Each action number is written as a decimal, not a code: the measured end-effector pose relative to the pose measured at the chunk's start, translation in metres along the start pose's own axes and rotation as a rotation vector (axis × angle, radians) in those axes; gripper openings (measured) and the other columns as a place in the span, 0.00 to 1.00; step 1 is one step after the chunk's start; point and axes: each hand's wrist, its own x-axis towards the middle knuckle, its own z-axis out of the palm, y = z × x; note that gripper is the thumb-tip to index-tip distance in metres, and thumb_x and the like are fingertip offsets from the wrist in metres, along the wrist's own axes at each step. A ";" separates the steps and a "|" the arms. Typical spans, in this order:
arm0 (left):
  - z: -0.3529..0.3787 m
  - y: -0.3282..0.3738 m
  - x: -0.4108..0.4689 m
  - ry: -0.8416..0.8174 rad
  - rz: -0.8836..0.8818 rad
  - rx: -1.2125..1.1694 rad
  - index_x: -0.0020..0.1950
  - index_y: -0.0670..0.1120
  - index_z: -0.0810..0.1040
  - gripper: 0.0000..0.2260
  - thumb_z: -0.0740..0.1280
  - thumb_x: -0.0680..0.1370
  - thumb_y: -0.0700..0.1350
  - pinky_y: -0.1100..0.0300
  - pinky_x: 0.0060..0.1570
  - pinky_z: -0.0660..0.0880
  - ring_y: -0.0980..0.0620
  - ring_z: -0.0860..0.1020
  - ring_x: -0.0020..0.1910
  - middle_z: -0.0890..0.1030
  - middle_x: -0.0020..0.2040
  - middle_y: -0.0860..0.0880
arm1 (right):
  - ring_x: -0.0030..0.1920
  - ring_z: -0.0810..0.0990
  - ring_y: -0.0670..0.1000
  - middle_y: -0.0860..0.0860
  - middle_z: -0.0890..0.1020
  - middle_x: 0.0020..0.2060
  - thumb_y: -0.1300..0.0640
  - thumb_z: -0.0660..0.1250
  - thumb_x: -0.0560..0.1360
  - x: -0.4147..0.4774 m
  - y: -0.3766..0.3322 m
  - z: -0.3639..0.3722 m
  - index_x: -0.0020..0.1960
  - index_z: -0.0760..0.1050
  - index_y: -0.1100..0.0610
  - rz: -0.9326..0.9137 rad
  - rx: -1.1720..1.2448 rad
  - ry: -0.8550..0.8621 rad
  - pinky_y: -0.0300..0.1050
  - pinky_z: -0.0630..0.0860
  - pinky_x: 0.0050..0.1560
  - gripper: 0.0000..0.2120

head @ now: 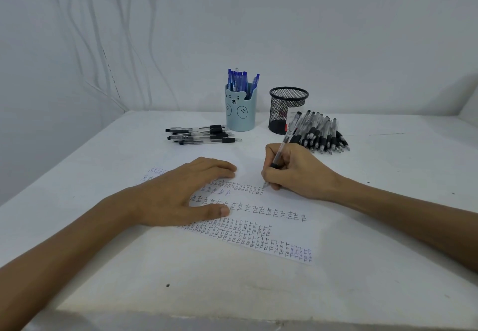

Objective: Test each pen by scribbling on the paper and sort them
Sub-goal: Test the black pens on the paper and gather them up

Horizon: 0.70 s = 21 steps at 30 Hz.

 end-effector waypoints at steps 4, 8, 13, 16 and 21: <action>0.000 -0.001 0.000 0.004 0.003 -0.001 0.80 0.56 0.64 0.31 0.64 0.80 0.65 0.63 0.77 0.60 0.64 0.58 0.79 0.61 0.77 0.67 | 0.22 0.69 0.46 0.55 0.78 0.26 0.67 0.66 0.78 0.003 -0.002 -0.001 0.38 0.71 0.60 0.081 0.174 0.060 0.37 0.63 0.24 0.11; 0.001 -0.002 0.000 -0.001 -0.004 -0.018 0.80 0.57 0.63 0.30 0.64 0.80 0.66 0.64 0.77 0.59 0.64 0.58 0.79 0.61 0.77 0.68 | 0.26 0.69 0.48 0.55 0.78 0.30 0.53 0.64 0.83 0.006 -0.001 -0.005 0.37 0.74 0.56 0.193 0.443 0.087 0.36 0.64 0.25 0.16; 0.000 -0.009 -0.001 0.017 -0.019 -0.018 0.79 0.56 0.64 0.30 0.58 0.81 0.69 0.65 0.76 0.59 0.65 0.58 0.78 0.61 0.77 0.68 | 0.30 0.70 0.47 0.52 0.79 0.36 0.51 0.65 0.82 0.007 0.006 -0.005 0.46 0.80 0.59 0.090 0.474 0.101 0.36 0.64 0.25 0.13; -0.003 -0.016 -0.003 0.055 -0.044 0.001 0.79 0.54 0.65 0.28 0.57 0.83 0.66 0.68 0.75 0.58 0.66 0.59 0.78 0.63 0.77 0.65 | 0.29 0.76 0.50 0.55 0.82 0.36 0.54 0.70 0.76 0.007 0.005 -0.005 0.55 0.76 0.60 0.078 0.518 0.119 0.38 0.69 0.26 0.12; -0.007 -0.035 -0.006 0.075 -0.091 -0.013 0.78 0.53 0.67 0.23 0.57 0.85 0.61 0.69 0.74 0.59 0.65 0.61 0.77 0.66 0.76 0.65 | 0.31 0.81 0.55 0.61 0.82 0.36 0.48 0.57 0.85 0.010 -0.001 -0.007 0.50 0.74 0.61 0.190 0.733 0.201 0.40 0.78 0.30 0.17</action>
